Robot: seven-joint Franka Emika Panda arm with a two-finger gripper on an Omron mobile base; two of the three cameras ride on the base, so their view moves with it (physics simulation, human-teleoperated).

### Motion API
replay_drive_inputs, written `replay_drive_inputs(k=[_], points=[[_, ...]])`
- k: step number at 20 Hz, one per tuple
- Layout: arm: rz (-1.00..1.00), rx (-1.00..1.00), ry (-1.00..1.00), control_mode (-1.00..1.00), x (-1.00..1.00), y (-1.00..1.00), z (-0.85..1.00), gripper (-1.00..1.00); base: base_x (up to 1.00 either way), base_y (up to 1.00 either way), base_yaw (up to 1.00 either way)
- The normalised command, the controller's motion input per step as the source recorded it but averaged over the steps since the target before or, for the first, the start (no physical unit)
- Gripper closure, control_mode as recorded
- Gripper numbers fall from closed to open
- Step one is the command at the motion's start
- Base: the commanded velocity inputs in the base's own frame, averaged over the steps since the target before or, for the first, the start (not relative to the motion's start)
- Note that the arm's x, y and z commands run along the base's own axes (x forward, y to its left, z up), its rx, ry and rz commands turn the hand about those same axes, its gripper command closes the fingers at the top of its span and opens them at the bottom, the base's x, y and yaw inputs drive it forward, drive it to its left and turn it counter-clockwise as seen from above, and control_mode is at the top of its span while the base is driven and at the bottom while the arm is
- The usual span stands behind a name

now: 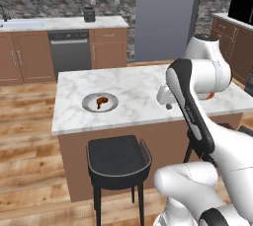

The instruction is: Transport the chicken drumstick and mushroom to the fridge. Place the chicken drumstick on the rack containing meat and place the mushroom on the rack containing the vegetable, ensuring meats and vegetables are on different racks.

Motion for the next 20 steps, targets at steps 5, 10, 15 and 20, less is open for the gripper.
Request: replay_drive_inputs(k=[5, 10, 15, 20], points=[[0.0, 0.0, -0.01, -1.0, -0.57, 0.0, 0.05, -1.0, 0.0, 0.0, 0.0], [0.0, -0.01, -0.18, -1.0, -0.48, 0.04, 0.21, -1.0, 0.0, 0.0, 0.0], [0.0, 0.02, -0.16, -1.0, -0.5, 0.06, 0.31, -1.0, 0.0, 0.0, 0.0], [0.0, 0.0, 0.0, 1.0, 0.0, 0.0, 0.0, -1.0, -0.33, 0.65, -0.02]])
